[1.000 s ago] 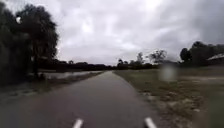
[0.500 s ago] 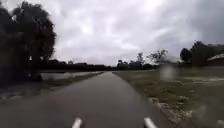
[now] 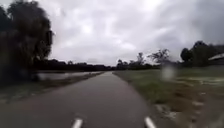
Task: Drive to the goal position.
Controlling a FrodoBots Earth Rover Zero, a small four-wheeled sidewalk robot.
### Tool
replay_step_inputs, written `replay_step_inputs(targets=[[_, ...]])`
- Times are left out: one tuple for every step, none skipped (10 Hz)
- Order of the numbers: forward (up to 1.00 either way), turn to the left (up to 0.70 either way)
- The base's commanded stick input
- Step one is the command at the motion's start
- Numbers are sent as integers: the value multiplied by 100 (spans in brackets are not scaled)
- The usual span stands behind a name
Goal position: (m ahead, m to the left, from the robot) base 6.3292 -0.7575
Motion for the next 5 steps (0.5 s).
replay_step_inputs(targets=[[84,3],[84,3],[84,3],[84,3],[84,3]])
